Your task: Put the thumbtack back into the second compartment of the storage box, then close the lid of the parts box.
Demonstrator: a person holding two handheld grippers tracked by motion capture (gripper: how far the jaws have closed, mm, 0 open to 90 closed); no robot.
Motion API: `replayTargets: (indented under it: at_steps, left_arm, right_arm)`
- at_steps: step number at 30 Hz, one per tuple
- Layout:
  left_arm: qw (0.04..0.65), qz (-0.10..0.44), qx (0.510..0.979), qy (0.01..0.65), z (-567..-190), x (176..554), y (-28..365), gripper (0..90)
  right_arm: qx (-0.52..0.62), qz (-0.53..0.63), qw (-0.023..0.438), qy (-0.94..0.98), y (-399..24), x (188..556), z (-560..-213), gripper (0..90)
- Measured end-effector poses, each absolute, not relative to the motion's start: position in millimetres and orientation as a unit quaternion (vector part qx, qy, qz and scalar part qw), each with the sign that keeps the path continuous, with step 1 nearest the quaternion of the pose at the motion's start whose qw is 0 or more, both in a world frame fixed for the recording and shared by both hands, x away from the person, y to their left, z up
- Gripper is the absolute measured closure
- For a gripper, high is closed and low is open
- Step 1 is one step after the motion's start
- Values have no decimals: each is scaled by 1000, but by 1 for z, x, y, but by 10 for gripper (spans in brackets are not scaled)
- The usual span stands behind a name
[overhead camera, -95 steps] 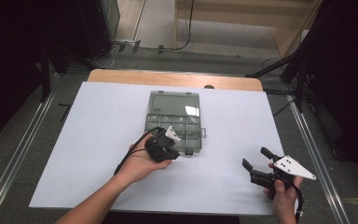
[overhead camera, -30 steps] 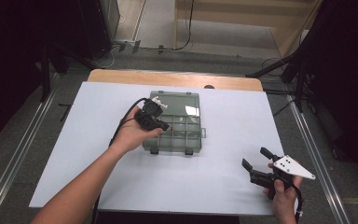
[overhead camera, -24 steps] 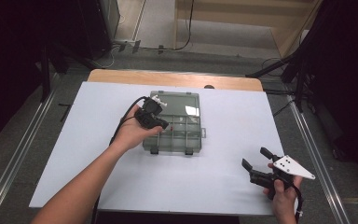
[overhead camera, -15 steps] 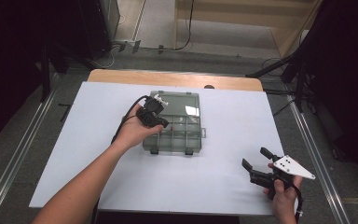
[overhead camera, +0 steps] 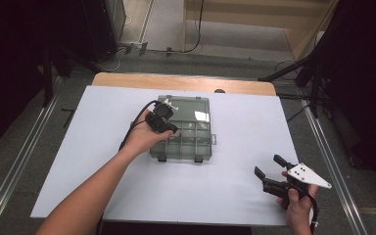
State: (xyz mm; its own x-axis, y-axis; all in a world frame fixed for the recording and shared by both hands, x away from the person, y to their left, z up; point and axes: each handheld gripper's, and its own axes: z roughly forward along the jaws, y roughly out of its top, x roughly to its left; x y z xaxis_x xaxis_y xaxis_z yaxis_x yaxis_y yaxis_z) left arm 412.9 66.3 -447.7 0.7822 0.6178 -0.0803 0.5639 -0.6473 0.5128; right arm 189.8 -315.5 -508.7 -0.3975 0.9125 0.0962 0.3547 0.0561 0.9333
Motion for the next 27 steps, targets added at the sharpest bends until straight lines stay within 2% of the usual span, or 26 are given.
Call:
replayTargets:
  at_steps: [1,2,6,12,13,16,22,27]
  left_arm:
    - [268,48,905,327,-447,413,67,821]
    - [269,47,904,329,-447,413,67,761]
    - [277,39,900,334,-444,412,70,684]
    - [297,19,893,337,-437,410,74,508]
    - [297,17,893,338,-436,410,74,474]
    - [298,23,891,340,-434,408,75,290]
    - [295,37,893,338,-428,402,77,84]
    - [296,34,895,331,-430,397,80,0]
  right_arm:
    - [472,499,279,670,-316,190,-509,143]
    - [473,499,279,670,-316,190,-508,143]
    - [471,499,280,672,-315,190,-509,143]
    - [472,501,277,670,-314,189,-509,143]
    - [474,503,274,669,-315,189,-509,142]
    - [477,503,274,666,-316,188,-509,143]
    - [476,500,271,671,-313,189,-509,142]
    - [476,498,271,672,-313,190,-509,142]
